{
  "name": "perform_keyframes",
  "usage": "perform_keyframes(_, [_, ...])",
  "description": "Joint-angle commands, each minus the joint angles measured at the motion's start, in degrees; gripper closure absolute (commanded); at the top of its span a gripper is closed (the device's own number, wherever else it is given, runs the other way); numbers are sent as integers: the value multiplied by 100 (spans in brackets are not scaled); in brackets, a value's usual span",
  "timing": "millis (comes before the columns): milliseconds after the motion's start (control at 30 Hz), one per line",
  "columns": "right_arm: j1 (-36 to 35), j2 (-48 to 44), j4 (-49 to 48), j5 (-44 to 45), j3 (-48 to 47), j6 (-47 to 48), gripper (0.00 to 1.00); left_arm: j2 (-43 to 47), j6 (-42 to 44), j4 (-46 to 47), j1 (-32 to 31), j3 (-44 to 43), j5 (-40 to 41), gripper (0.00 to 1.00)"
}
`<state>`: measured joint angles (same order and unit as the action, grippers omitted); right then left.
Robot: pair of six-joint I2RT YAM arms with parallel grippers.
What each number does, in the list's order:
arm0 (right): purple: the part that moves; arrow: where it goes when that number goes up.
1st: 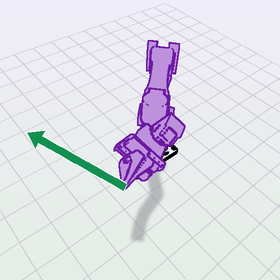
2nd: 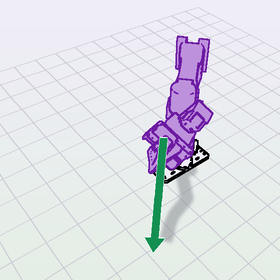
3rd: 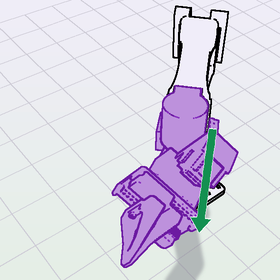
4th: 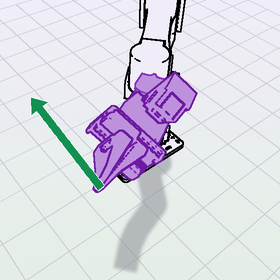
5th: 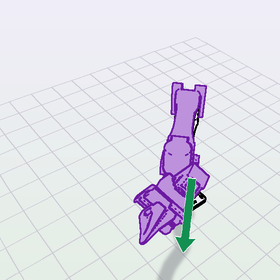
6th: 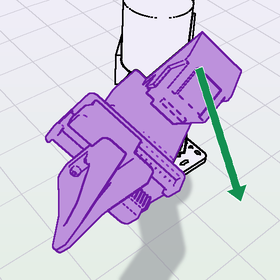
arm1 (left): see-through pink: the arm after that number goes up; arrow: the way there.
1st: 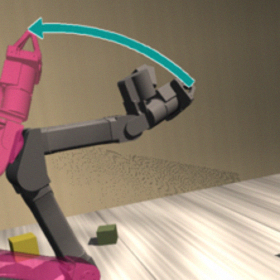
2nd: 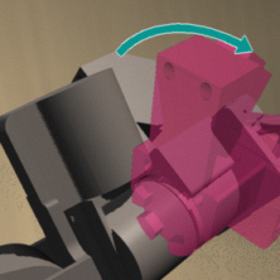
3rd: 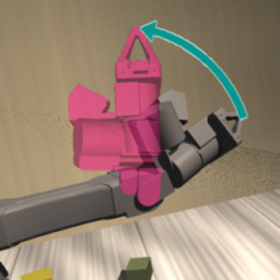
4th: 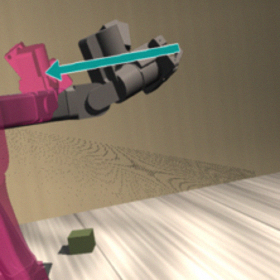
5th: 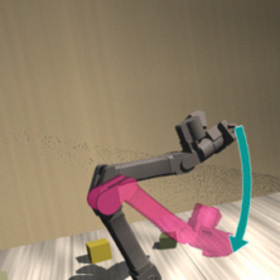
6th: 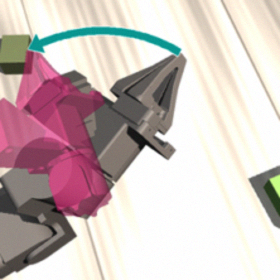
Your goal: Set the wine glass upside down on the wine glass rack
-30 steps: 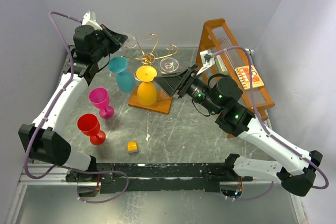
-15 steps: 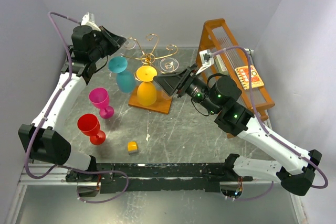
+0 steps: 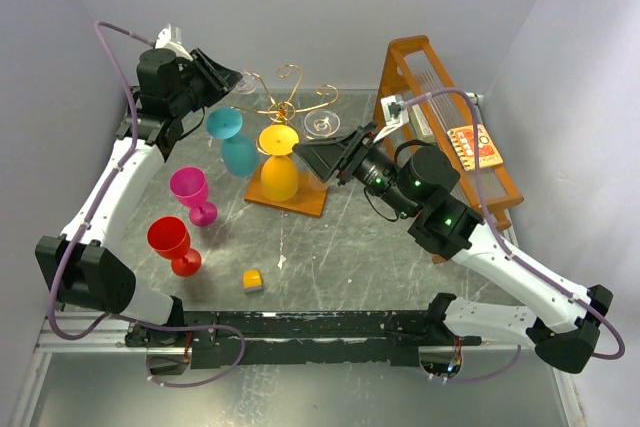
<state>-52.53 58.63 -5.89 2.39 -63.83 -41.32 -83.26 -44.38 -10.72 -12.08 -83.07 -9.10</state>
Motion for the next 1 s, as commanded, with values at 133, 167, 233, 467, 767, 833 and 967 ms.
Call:
perform_keyframes(133, [30,-78,-120,71,89,11,45,-32,390,-589,49,-481,-97,44])
perform_keyframes(167, [29,-84,-123,69,99,0,45,-32,413,-662,48,-521,-47,43])
perform_keyframes(233, [27,-92,-132,64,108,-11,45,-3,470,-796,55,-592,57,42])
perform_keyframes(467, [30,-156,-148,12,119,110,45,471,1006,-1512,65,-649,466,38])
perform_keyframes(767, [30,-83,-265,-160,193,152,45,2098,1531,-2703,65,716,2282,20])
perform_keyframes(833, [29,-67,-329,-183,235,129,45,2462,1516,-2867,65,1116,2429,19])
perform_keyframes(967, [32,-45,-570,-223,385,52,45,2927,1359,-3095,65,1751,2789,21])
